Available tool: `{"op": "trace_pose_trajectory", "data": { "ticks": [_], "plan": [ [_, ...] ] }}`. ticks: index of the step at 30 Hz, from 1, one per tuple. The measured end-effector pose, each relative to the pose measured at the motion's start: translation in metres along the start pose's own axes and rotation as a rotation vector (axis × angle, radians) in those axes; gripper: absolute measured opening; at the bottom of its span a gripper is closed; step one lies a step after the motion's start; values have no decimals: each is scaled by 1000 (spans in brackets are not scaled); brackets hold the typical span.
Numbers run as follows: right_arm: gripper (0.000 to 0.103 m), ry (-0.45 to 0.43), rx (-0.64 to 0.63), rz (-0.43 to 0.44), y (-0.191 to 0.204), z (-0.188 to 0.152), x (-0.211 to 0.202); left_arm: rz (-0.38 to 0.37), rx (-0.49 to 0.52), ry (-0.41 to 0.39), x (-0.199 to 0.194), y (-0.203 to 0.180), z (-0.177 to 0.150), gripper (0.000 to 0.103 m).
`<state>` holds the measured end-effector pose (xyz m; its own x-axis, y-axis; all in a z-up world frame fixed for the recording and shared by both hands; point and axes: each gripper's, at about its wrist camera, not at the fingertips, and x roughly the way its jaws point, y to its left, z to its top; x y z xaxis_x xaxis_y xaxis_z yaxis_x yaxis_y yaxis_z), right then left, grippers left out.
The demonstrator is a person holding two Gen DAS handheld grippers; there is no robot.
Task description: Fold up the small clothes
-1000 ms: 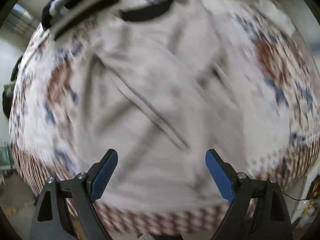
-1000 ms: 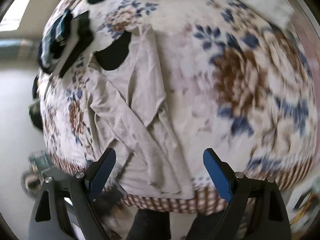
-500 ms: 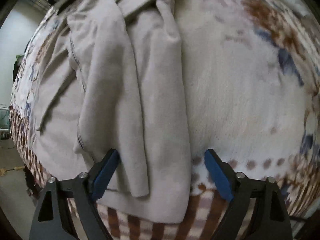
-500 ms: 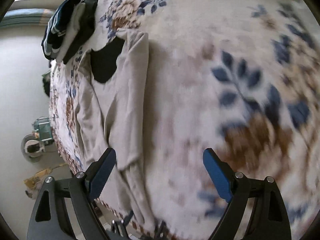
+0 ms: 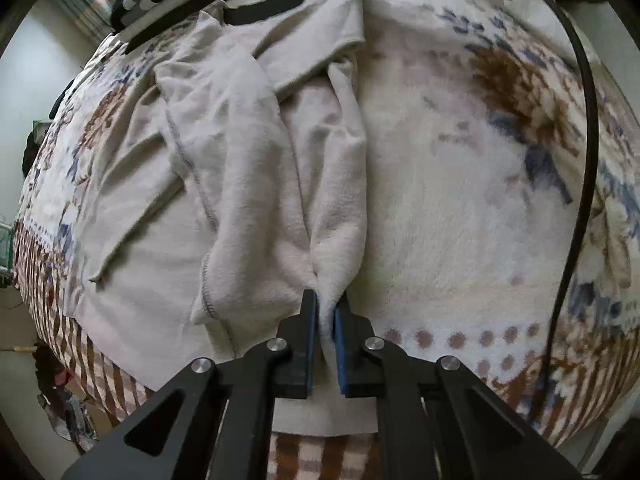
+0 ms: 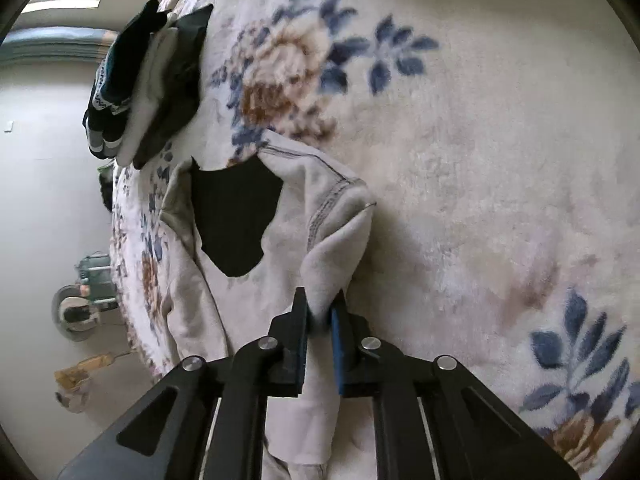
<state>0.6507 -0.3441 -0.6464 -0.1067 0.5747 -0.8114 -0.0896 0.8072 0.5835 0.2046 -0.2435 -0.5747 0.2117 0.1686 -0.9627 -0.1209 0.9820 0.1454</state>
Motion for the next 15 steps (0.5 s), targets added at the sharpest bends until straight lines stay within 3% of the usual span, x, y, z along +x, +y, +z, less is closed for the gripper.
{"op": "trace_pose_trajectory", "data": {
  "ticks": [8,15],
  "plan": [
    [9,-20,-51,-46,51,-7,-36,-22,-106,-51,-47,40,1,6],
    [9,-16,-101,-98,120,-1,-36,-33,-308,-59,-63,129,4,6]
  ]
}}
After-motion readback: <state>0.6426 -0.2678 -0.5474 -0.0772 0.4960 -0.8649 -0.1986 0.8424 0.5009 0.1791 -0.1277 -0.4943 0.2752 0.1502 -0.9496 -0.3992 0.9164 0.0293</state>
